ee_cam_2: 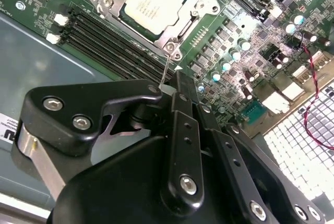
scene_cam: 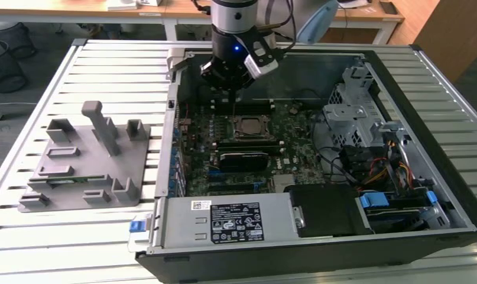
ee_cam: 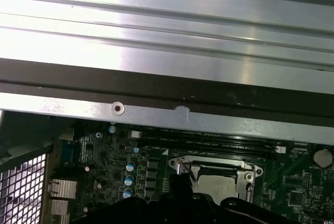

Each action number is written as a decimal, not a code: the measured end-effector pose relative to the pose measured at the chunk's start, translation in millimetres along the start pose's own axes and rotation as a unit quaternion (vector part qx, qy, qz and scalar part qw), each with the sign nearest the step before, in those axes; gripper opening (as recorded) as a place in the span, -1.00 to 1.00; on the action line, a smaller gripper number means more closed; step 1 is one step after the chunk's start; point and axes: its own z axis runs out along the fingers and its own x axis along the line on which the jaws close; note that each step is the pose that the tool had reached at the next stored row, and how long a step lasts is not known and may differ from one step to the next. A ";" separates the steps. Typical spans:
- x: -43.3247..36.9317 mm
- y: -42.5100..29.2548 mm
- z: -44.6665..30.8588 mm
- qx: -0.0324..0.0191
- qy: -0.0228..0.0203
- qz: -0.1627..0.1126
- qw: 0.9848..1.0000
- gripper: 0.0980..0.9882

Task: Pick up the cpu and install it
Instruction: 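Install the first cpu locking lever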

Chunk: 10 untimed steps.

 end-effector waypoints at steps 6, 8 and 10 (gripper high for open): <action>-2.5 -0.2 0.0 0.000 0.000 0.000 1.000 -0.98; -3.4 -0.3 0.1 0.000 0.000 0.000 1.000 -0.98; -4.3 -0.4 0.0 0.000 0.000 0.000 1.000 -0.98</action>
